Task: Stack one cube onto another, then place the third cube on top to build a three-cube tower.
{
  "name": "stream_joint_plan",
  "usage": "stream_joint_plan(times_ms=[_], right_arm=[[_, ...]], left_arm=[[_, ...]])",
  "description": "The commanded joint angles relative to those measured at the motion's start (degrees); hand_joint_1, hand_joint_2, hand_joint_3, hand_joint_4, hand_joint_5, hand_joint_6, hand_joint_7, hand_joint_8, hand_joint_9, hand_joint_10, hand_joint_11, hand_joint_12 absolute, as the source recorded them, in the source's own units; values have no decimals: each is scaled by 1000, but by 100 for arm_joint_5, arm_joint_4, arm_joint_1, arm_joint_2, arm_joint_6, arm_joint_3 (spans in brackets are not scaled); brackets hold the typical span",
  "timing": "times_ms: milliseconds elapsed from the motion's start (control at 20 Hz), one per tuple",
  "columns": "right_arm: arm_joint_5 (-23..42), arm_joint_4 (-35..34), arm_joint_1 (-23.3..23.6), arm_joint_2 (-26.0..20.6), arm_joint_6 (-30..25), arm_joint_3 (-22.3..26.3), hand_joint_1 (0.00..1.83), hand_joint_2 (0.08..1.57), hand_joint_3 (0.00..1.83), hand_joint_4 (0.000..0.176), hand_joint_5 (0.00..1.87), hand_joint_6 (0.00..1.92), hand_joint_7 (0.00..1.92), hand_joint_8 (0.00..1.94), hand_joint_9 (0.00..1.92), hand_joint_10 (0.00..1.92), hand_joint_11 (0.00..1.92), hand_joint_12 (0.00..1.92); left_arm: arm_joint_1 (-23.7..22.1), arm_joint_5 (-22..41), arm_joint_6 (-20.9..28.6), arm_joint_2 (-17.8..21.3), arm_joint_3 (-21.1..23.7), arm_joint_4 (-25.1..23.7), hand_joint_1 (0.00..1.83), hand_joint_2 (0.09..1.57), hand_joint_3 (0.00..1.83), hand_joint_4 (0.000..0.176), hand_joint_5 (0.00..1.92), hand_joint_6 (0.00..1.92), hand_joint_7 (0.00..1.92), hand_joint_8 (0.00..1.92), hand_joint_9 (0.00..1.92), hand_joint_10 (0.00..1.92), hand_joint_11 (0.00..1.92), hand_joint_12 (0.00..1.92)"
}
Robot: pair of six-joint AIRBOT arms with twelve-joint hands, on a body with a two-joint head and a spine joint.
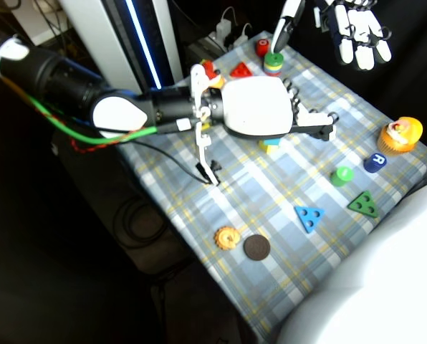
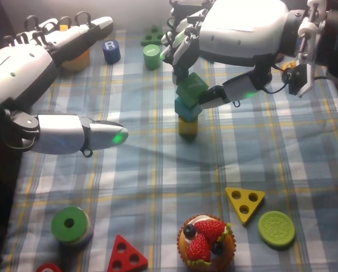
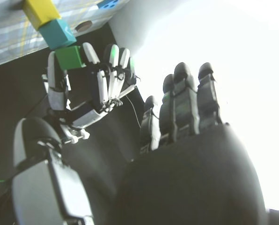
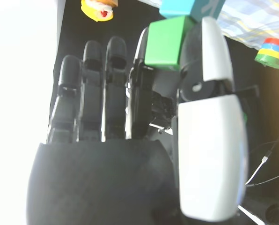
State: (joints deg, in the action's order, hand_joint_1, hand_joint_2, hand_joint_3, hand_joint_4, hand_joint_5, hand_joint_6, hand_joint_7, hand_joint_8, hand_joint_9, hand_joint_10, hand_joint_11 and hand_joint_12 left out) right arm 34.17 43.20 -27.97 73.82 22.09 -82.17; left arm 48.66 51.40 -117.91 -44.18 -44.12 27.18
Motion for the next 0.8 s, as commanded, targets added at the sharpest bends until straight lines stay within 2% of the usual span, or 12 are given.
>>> stream_joint_plan(times_ms=[0,250,300,350,400,750], right_arm=[[439,-158,97,23,-21,14,1182,1032,0,0,1161,665,761,4,611,12,19,1153],[439,-121,116,23,-38,29,1164,1027,0,0,1170,655,749,1,616,5,43,1123],[439,-112,123,23,-42,34,1149,941,0,0,1013,274,721,3,585,6,25,1113],[439,-111,125,23,-42,36,1150,919,0,0,1016,104,712,1,573,3,11,1114],[440,-107,132,23,-42,40,1155,915,0,0,1023,38,732,5,612,13,37,1147],[440,-82,146,23,-43,58,1153,905,0,0,1003,0,701,0,588,3,55,1055]], left_arm=[[-87,629,35,-28,-29,-151,658,809,0,176,112,0,194,7,186,0,0,0],[-94,615,35,-35,-35,-152,687,811,1,176,123,5,200,5,175,3,13,6],[-95,613,35,-37,-35,-152,680,817,3,176,118,2,198,3,174,2,2,1],[-95,613,35,-38,-36,-152,671,820,4,176,117,1,197,2,172,1,3,1],[-98,613,35,-40,-38,-152,647,826,6,176,113,0,199,2,175,2,0,0],[-102,613,35,-43,-41,-152,647,830,3,176,113,5,194,2,171,2,0,0]])
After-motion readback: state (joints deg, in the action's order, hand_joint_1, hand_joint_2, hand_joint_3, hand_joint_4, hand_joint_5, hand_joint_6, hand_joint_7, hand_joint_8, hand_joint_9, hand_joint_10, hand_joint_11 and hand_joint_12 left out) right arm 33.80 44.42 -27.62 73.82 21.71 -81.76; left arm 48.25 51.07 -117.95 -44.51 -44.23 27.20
